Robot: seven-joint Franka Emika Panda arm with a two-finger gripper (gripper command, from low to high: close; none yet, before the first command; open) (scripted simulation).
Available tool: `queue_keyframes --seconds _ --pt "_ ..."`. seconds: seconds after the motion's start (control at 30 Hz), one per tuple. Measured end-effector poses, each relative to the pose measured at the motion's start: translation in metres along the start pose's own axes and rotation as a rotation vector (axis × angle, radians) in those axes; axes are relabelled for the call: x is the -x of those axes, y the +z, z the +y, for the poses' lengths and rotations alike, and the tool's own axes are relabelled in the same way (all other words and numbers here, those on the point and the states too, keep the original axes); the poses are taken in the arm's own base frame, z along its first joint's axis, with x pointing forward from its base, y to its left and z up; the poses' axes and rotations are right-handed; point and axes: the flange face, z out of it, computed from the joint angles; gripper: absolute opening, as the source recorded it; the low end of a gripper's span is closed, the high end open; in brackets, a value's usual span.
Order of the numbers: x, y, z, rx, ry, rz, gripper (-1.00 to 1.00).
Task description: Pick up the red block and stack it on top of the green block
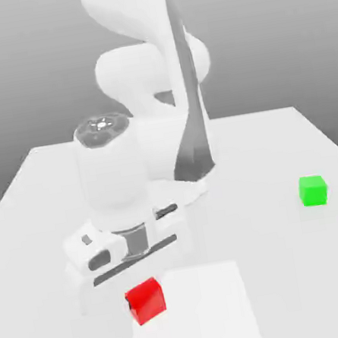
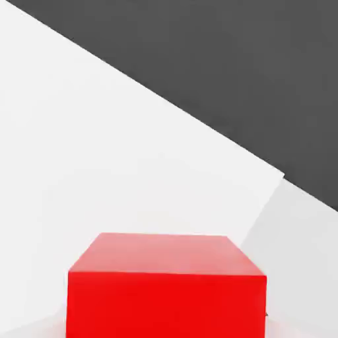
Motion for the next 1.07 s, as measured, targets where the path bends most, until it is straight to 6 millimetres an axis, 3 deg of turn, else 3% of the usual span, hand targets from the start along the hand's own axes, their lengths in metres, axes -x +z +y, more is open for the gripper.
queue_keyframes --seconds 0.1,0.2,0.3,0.4,0.57,0.73,0.8,0.97,1.0,1.07 --pt "0.021 -0.007 -0.084 -0.016 -0.285 -0.006 -1.0" --pt "0.057 -0.012 -0.155 -0.029 -0.565 -0.011 -1.0" --pt "0.103 -0.017 -0.215 -0.036 -0.843 -0.015 -1.0" --pt "0.153 -0.022 -0.257 -0.037 -1.101 -0.017 -1.0" --pt "0.242 -0.029 -0.304 -0.026 -1.523 -0.016 -1.0" --pt "0.335 -0.03 -0.325 0.004 -1.939 -0.011 -1.0" --pt "0.346 -0.017 -0.327 0.01 -1.988 -0.009 -1.0" --pt "0.348 0.026 -0.326 0.012 -2.001 -0.009 -1.0" --pt "0.348 0.031 -0.325 0.011 -2.001 -0.009 1.0" --pt "0.348 0.031 -0.325 0.011 -2.001 -0.009 1.0"
